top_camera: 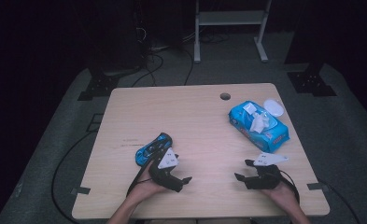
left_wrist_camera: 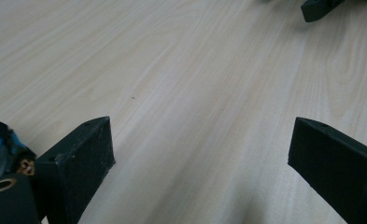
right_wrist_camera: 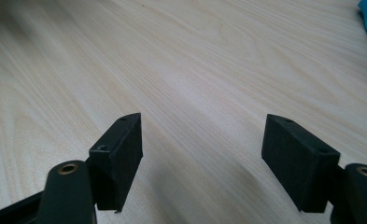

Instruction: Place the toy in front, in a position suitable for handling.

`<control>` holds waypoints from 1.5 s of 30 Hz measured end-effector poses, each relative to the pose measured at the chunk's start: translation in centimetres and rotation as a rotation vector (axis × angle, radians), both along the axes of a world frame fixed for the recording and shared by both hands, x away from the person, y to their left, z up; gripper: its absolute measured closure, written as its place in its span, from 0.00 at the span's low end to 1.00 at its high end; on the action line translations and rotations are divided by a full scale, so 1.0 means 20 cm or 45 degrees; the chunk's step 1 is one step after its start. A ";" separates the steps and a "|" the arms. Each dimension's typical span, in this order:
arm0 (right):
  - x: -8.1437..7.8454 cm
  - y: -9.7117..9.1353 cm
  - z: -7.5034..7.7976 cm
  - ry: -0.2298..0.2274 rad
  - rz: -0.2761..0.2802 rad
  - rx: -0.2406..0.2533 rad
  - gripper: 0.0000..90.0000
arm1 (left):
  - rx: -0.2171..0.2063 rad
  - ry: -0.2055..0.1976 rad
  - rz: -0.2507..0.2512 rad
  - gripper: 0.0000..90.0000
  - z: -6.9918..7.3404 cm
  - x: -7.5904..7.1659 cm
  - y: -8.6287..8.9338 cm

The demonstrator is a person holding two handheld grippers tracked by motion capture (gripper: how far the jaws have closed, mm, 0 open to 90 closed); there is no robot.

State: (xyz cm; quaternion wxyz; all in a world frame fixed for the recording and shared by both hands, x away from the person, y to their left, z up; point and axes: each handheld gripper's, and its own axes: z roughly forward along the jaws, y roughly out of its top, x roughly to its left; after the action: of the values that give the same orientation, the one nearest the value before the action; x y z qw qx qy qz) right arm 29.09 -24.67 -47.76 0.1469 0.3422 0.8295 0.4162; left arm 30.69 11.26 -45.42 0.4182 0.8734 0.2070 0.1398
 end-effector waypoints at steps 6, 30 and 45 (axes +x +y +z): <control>0.00 0.00 -0.01 0.001 -0.018 0.005 0.31 | -0.015 -0.003 0.026 0.07 0.02 0.04 0.03; -0.02 0.02 0.00 -0.004 -0.019 0.021 0.31 | 0.073 -0.020 0.291 0.05 0.13 0.20 0.44; -0.03 0.06 0.00 0.011 0.025 0.022 0.31 | 0.266 0.145 0.267 0.07 0.09 0.39 0.45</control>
State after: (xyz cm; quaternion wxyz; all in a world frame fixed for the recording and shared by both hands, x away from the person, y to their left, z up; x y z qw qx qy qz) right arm 28.57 -23.47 -47.67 0.1363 0.3371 0.8298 0.4233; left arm 38.47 20.30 -43.71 0.2958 0.8923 0.3046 0.1537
